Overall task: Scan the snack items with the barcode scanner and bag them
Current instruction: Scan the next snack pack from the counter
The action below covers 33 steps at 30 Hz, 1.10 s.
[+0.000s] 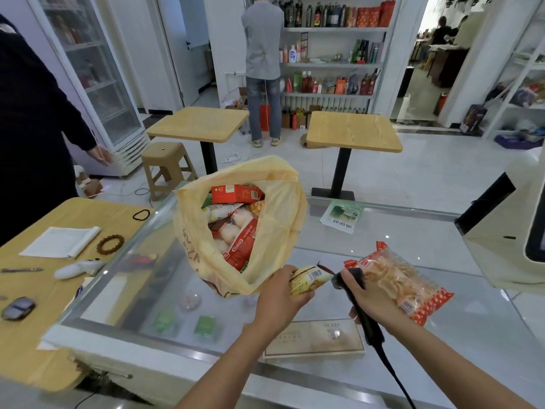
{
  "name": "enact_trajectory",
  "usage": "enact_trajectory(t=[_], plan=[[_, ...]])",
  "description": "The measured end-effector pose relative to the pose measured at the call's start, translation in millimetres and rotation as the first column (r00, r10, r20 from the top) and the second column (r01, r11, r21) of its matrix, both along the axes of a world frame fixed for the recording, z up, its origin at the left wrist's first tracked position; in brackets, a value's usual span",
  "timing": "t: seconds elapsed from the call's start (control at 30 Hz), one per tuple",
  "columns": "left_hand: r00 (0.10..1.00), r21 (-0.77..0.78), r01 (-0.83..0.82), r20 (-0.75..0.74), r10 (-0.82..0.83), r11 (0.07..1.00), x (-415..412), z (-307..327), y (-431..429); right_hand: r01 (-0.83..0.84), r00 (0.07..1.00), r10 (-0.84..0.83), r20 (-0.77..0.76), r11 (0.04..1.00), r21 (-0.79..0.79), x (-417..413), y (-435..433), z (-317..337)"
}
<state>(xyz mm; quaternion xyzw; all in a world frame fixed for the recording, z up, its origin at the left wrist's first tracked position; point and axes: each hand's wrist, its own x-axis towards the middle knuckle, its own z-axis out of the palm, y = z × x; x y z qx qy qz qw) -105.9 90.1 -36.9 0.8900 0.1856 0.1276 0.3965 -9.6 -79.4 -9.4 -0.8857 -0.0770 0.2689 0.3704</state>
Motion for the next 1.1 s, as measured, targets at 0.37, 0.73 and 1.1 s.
enact_trajectory(t=[0.37, 0.73, 1.1], plan=[[0.97, 0.145, -0.115, 0.228, 0.079, 0.983, -7, 24, 17, -0.112, 0.968, 0.051, 0.248, 0.965, 0.239, -7, 54, 44], [0.691, 0.048, -0.686, 0.353, 0.63, 0.726, -22, 36, 55, -0.096, 0.982, -0.02, 0.19, 0.809, 0.58, 11, 103, 76], [0.649, -0.515, -0.536, 0.255, 0.717, 0.668, -26, 43, 67, -0.421, 0.901, 0.331, 0.282, 0.825, 0.376, -12, 202, 39]])
